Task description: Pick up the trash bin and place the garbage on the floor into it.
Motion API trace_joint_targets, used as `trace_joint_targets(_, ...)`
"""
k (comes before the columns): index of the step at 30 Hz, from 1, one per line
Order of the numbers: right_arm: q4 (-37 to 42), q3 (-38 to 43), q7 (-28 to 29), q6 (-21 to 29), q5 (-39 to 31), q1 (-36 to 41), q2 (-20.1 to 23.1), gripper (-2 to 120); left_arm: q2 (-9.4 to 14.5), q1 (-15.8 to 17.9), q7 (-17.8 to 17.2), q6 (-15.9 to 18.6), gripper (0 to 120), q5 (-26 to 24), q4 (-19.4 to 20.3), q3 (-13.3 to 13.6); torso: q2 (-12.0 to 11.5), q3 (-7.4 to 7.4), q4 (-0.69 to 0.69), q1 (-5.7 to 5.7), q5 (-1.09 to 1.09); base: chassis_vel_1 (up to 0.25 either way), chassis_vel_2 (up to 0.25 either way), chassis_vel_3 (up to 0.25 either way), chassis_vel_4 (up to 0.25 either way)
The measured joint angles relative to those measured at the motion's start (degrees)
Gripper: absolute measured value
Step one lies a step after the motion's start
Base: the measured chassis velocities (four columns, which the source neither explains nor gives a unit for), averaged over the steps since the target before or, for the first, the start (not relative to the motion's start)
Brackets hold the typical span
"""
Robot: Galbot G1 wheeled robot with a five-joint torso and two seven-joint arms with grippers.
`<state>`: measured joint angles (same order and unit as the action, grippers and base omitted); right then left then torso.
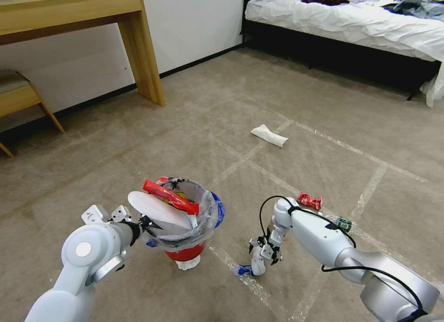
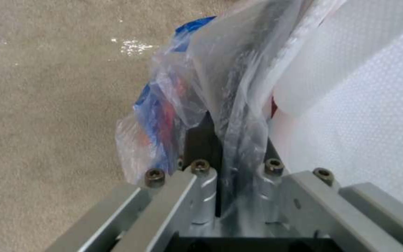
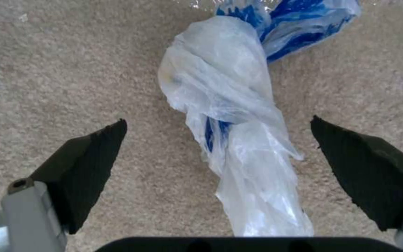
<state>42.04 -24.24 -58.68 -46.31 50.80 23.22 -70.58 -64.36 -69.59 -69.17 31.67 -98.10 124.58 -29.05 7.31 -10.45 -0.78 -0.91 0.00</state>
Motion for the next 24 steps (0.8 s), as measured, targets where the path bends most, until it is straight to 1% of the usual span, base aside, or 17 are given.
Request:
trace_joint_targets(7, -0.38, 0.3, 0.98, 0.02, 1.09, 0.07, 0.01, 100, 0.04, 0.05, 0.05, 0.06, 4, 0.02, 0.0, 0.09, 0.0, 0.0, 0.0, 0.0, 0.0, 0.0, 0.0, 0.0, 0.0)
trace_joint_targets(10, -0.62, 0.54, 1.58, 0.02, 1.86, 0.07, -0.08, 98, 0.14, 0.05, 0.06, 0.08, 4, 0.02, 0.03, 0.08, 0.0, 0.0, 0.0, 0.0, 0.0, 0.0, 0.0, 0.0, 0.0)
trace_joint_targets(11, -0.73, 0.62, 1.87, 0.02, 2.28, 0.03, -0.18, 95, 0.2, 0.05, 0.08, 0.08, 4, 0.01, 0.11, 0.07, 0.0, 0.0, 0.0, 0.0, 0.0, 0.0, 0.0, 0.0, 0.0)
trace_joint_targets(12, -0.73, 0.62, 1.87, 0.02, 2.28, 0.03, -0.18, 95, 0.2, 0.05, 0.08, 0.08, 4, 0.01, 0.11, 0.07, 0.0, 0.0, 0.0, 0.0, 0.0, 0.0, 0.0, 0.0, 0.0)
trace_joint_targets(14, -0.94, 0.65, 2.06, 0.03, 2.55, -0.01, -0.49, 82, 0.17, -0.01, 0.1, 0.1, 4, -0.01, 0.2, 0.05, 0.0, 0.0, 0.0, 0.0, 0.0, 0.0, 0.0, 0.0, 0.0)
trace_joint_targets(15, -1.03, 0.65, 2.08, 0.03, 2.56, -0.01, -0.61, 78, 0.12, -0.04, 0.1, 0.12, 4, 0.02, 0.2, 0.06, 0.0, 0.0, 0.0, 0.0, 0.0, 0.0, 0.0, 0.0, 0.0)
trace_joint_targets(16, -1.03, 0.65, 2.08, 0.03, 2.56, -0.01, -0.61, 78, 0.12, -0.04, 0.1, 0.12, 4, 0.02, 0.2, 0.06, 0.0, 0.0, 0.0, 0.0, 0.0, 0.0, 0.0, 0.0, 0.0)
trace_joint_targets(19, -1.17, 0.69, 2.39, 0.03, 2.55, 0.07, -0.85, 63, 0.02, 0.03, 0.14, 0.14, 4, 0.1, 0.2, 0.18, 0.0, 0.0, 0.0, 0.0, 0.0, 0.0, 0.0, 0.0, 0.0)
trace_joint_targets(20, -1.17, 0.69, 2.39, 0.03, 2.55, 0.07, -0.85, 63, 0.02, 0.03, 0.14, 0.14, 4, 0.1, 0.2, 0.18, 0.0, 0.0, 0.0, 0.0, 0.0, 0.0, 0.0, 0.0, 0.0)
trace_joint_targets(21, -1.18, 0.73, 2.4, 0.03, 2.51, 0.08, -0.84, 58, 0.03, 0.07, 0.15, 0.14, 4, 0.11, 0.2, 0.23, 0.0, 0.0, 0.0, 0.0, 0.0, 0.0, 0.0, 0.0, 0.0)
trace_joint_targets(22, -1.18, 0.73, 2.4, 0.03, 2.51, 0.08, -0.84, 58, 0.03, 0.07, 0.15, 0.14, 4, 0.11, 0.2, 0.23, 0.0, 0.0, 0.0, 0.0, 0.0, 0.0, 0.0, 0.0, 0.0)
trace_joint_targets(23, -1.18, 0.81, 2.4, 0.03, 2.49, 0.14, -0.78, 50, 0.03, 0.1, 0.16, 0.15, 4, 0.12, 0.21, 0.27, 0.0, 0.0, 0.0, 0.0, 0.0, 0.0, 0.0, 0.0, 0.0)
trace_joint_targets(24, -1.18, 0.86, 2.4, 0.03, 2.47, 0.17, -0.71, 46, 0.03, 0.12, 0.17, 0.15, 4, 0.14, 0.21, 0.29, 0.0, 0.0, 0.0, 0.0, 0.0, 0.0, 0.0, 0.0, 0.0)
